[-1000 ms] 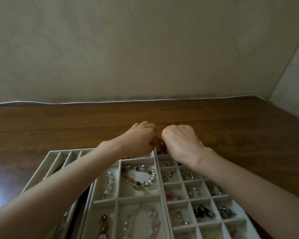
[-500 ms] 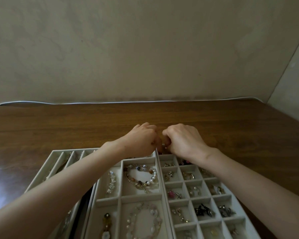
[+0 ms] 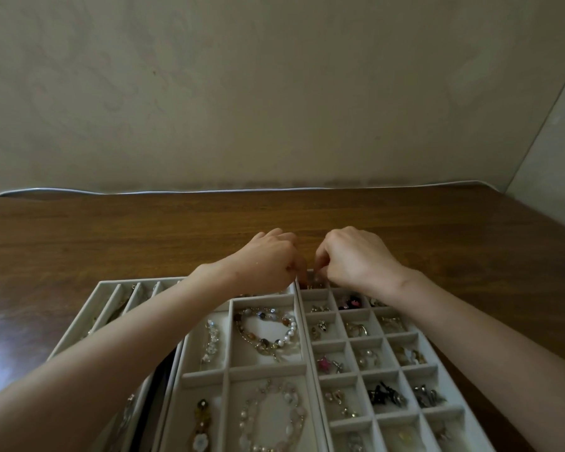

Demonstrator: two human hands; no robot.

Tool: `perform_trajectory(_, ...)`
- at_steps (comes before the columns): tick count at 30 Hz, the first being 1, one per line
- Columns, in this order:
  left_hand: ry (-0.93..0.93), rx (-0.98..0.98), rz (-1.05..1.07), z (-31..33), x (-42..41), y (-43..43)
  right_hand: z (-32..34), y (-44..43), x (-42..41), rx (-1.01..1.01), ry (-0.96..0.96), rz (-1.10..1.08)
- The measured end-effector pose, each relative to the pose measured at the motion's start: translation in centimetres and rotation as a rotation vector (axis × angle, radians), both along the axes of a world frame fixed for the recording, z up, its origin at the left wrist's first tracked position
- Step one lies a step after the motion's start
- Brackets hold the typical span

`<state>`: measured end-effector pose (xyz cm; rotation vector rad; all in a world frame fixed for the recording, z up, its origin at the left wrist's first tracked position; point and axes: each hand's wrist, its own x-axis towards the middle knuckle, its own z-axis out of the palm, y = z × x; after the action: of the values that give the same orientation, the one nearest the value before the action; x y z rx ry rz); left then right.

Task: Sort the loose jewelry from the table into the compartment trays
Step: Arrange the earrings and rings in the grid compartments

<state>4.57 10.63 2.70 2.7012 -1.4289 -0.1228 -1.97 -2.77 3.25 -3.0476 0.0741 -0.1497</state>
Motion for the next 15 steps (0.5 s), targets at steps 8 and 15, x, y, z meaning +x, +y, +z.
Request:
perform_trajectory(8, -0.017, -0.009, -0.004, -0.1, 0.1, 0.0, -0.5, 0.2, 0.3, -0.014, 0.025, 0.005)
perform_trajectory(15, -0.019, -0.052, -0.007, -0.3, 0.3, 0.0, 0.7, -1.3, -0.7, 0.098, 0.035, 0.030)
